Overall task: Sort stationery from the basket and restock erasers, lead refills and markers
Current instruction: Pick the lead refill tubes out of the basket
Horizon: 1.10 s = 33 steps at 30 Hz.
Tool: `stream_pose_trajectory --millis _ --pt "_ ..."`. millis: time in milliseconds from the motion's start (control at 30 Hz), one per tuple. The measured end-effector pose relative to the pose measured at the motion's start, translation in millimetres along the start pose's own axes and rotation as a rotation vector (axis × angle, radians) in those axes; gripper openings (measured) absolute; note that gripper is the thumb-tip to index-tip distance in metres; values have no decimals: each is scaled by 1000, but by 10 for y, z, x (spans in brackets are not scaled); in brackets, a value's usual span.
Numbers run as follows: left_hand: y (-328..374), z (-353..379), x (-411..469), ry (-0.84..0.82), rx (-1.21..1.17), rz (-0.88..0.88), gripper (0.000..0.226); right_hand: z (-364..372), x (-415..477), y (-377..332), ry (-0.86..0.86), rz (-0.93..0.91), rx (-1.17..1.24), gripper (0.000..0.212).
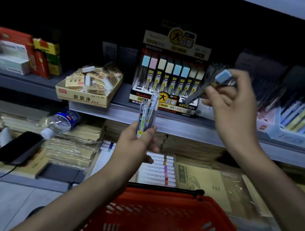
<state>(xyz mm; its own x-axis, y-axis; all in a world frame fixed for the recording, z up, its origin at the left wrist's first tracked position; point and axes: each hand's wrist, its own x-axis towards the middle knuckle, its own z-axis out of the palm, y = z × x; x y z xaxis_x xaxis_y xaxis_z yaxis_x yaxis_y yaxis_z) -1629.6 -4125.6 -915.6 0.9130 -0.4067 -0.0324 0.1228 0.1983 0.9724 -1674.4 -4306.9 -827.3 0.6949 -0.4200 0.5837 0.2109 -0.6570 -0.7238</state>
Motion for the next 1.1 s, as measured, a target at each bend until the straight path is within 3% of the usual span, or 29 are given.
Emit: stream_pose_trajectory --millis 433,833,1000,1100 --pt "116 -38 29 -19 -62 47 16 146 450 277 -68 -56 -231 17" --pt "110 -8 7 -44 -36 36 17 121 575 153 -195 -94 -506 30" --pt "105 15 -25 -60 -35 28 18 138 678 113 -268 78 -543 19" --pt "122 25 -42 -69 -47 34 18 146 657 112 -261 65 -562 20"
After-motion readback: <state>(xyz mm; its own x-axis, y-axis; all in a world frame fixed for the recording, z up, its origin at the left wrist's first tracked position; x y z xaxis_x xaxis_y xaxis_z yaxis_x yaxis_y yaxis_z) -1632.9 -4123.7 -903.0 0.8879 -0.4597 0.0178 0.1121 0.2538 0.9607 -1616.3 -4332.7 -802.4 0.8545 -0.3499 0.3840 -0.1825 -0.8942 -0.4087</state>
